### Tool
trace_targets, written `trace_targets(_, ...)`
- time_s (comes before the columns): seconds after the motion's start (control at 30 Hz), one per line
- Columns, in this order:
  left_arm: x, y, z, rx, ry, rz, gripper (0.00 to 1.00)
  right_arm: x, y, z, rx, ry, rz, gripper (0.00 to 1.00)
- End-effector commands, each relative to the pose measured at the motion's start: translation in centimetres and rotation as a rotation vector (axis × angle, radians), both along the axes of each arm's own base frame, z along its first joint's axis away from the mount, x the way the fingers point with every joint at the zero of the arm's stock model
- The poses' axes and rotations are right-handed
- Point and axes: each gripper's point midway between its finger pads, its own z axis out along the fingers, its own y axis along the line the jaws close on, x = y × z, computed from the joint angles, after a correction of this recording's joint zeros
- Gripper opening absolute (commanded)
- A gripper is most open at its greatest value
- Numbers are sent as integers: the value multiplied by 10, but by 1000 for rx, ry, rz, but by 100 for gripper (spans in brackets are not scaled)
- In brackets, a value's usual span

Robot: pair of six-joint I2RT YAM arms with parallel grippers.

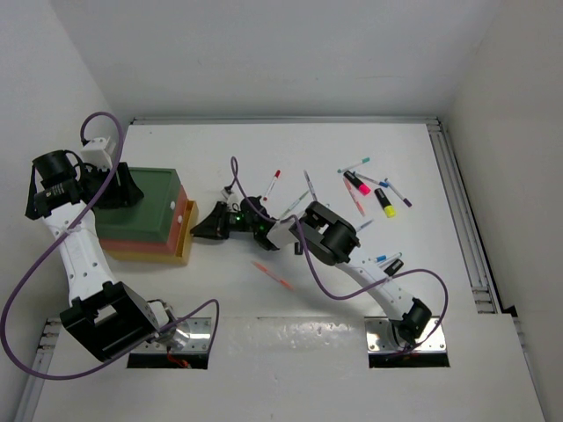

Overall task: Sort the stationery into containers
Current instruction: Open the drawer in the storage box.

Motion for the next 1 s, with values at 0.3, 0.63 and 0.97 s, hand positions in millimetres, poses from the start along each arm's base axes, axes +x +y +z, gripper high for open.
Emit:
trace_targets(0.3, -27, -1, -44, -61, 196, 50, 62, -13, -30, 37, 82, -73, -14, 0)
trace_targets(0.63, -26, -1, -45, -70, 197, 60, 62, -12, -64, 37, 69, -57, -20, 0)
trace_targets(0.97, -26, -1, -46, -74, 200, 62, 62, -10, -90, 38, 65, -48, -15, 0)
